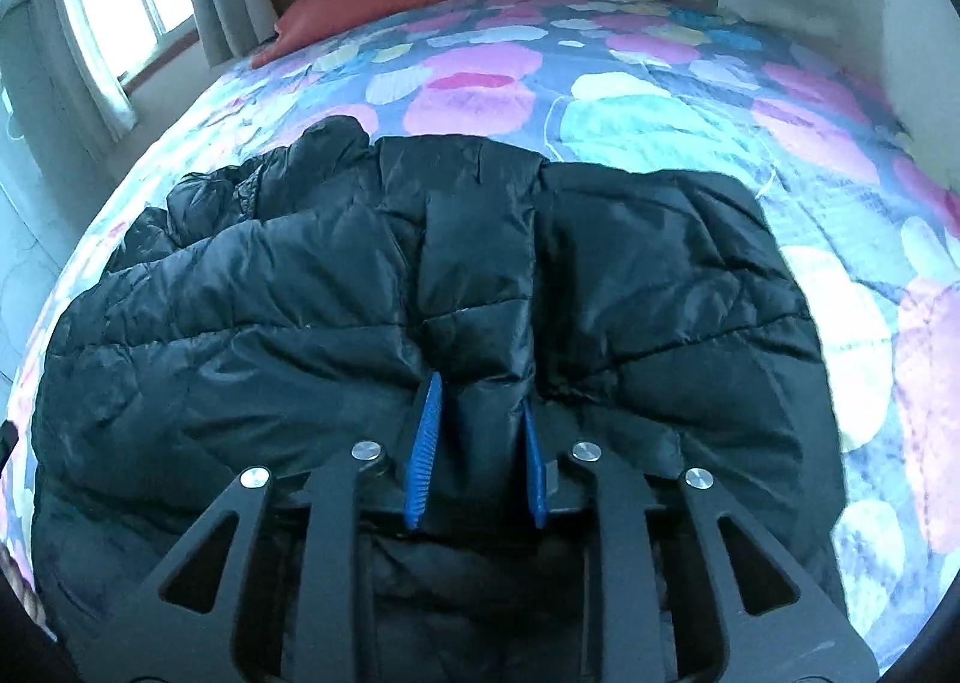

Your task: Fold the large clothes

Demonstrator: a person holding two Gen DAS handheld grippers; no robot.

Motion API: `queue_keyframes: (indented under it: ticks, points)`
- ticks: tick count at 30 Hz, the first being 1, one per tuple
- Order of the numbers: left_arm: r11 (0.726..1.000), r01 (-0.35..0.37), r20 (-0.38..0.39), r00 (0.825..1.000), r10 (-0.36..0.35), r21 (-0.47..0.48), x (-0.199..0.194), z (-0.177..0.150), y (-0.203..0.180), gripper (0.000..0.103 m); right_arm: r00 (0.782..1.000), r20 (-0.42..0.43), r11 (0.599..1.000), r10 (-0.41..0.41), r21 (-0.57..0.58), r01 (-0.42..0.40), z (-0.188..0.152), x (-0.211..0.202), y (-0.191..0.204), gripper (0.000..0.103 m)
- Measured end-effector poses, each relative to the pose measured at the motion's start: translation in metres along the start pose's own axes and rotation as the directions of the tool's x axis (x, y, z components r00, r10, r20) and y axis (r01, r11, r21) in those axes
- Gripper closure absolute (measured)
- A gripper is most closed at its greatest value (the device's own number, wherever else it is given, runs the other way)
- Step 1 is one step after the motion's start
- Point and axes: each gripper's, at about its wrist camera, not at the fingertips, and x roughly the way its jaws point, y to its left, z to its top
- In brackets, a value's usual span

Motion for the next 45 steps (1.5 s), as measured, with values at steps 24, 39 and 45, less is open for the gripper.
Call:
queue_keyframes:
  ticks: [24, 39, 45]
  points:
    - [0.991, -0.104, -0.068, 0.992, 0.109, 0.081, 0.068, 0.033, -0.032, 0.039, 0.997, 0.077, 0.996, 0.002, -0.086, 0.005, 0.037, 0.013, 0.053, 0.058]
    - [0.999, 0.022, -0.179, 0.984, -0.014, 0.042, 0.086, 0.027, -0.068, 0.039, 0.999, 0.034, 0.981, 0.035, -0.191, -0.028, 0.019, 0.027, 0.091, 0.052]
    - [0.999, -0.044, -0.158, 0.987, 0.044, 0.001, 0.07, 0.005, -0.032, 0.039, 0.999, 0.035, 0.985, -0.034, -0.166, 0.039, -0.02, 0.023, 0.05, 0.051]
